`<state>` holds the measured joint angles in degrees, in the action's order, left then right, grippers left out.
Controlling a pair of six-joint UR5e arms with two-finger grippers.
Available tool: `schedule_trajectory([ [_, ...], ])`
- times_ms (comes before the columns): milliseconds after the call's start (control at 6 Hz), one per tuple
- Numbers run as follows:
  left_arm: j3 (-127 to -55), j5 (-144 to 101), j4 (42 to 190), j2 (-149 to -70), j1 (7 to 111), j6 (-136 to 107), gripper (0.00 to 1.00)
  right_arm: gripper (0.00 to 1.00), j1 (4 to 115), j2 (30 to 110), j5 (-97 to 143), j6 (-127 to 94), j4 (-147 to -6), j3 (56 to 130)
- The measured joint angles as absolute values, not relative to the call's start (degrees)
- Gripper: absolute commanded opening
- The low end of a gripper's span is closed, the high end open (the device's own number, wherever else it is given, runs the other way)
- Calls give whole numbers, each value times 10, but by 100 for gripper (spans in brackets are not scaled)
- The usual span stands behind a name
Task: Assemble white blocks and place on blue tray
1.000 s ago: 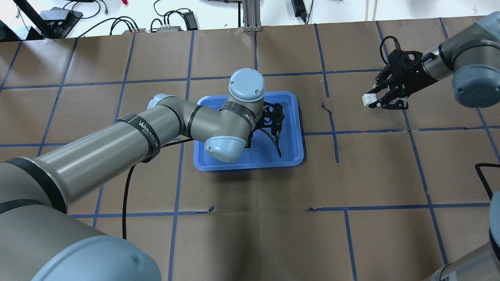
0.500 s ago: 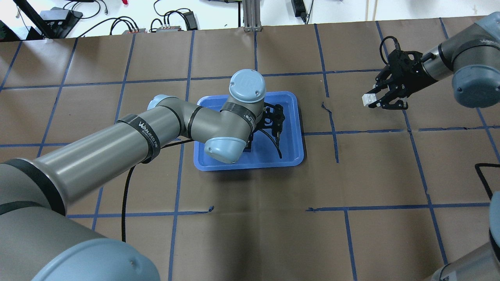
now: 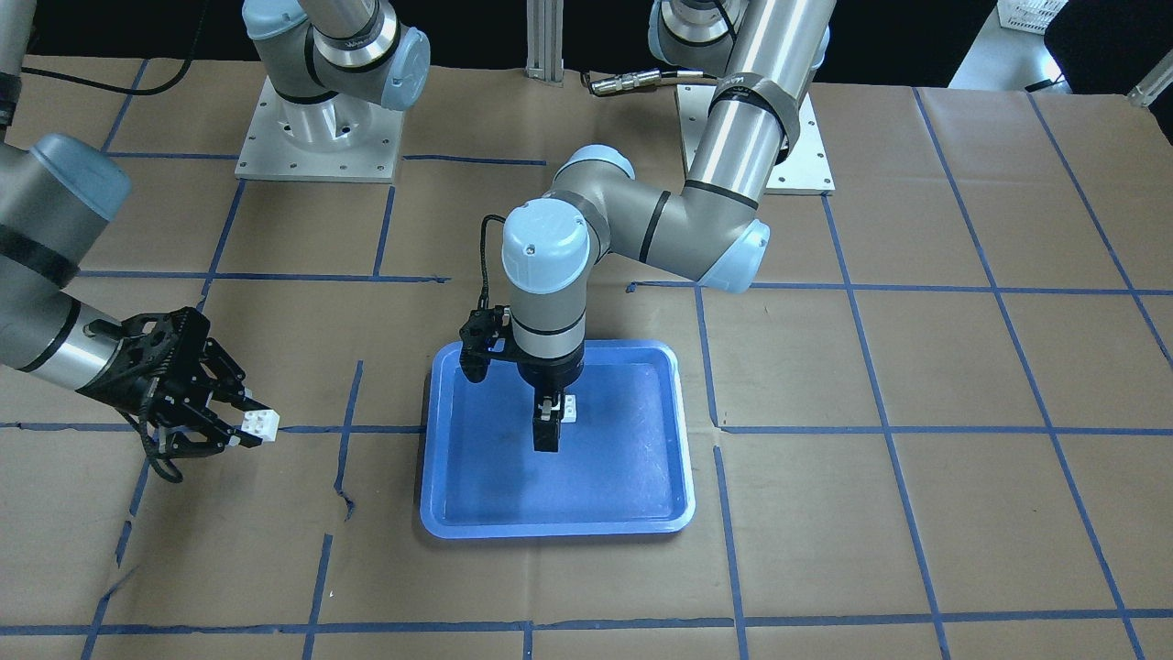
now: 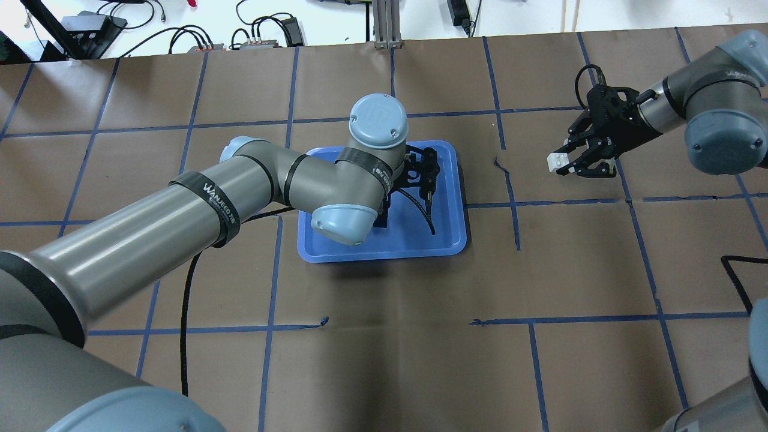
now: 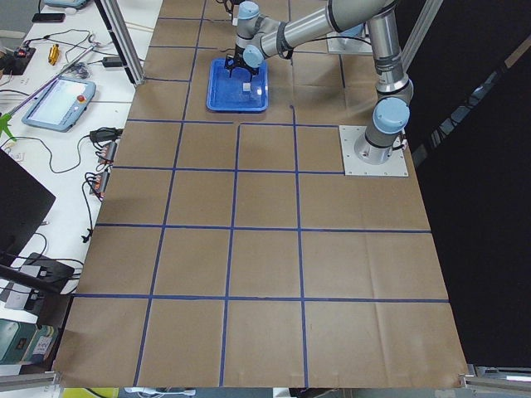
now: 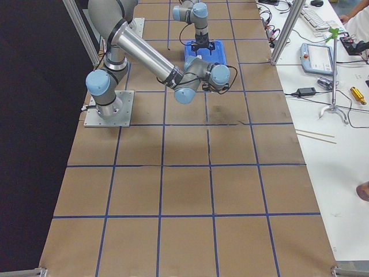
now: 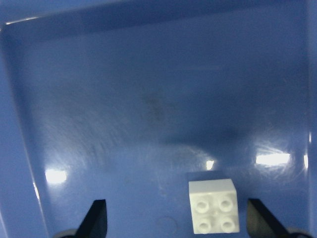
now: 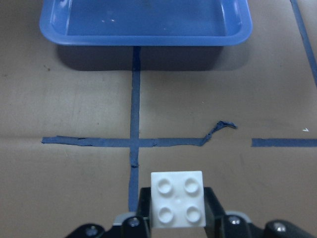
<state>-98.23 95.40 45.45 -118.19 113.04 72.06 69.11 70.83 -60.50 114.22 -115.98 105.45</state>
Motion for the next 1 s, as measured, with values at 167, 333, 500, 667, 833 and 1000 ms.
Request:
schedule_trajectory([
  [167, -980, 955, 459, -1152, 1122, 718, 99, 26, 706, 715, -604, 1132, -1164, 1066],
  [333, -979, 942, 478, -1112, 1104, 719, 99, 26, 729, 721, -603, 1106, -1173, 1072],
  [500, -977, 922, 522, -1071, 1084, 723, 99, 26, 763, 723, -603, 1061, -1196, 1073],
  [667, -972, 912, 592, -1028, 1068, 730, 99, 26, 800, 722, -604, 1014, -1228, 1074],
  [833, -966, 907, 646, -994, 1058, 729, 99, 26, 830, 720, -604, 979, -1250, 1075],
  [1000, -955, 908, 674, -975, 1055, 725, 99, 26, 856, 718, -603, 942, -1277, 1081],
])
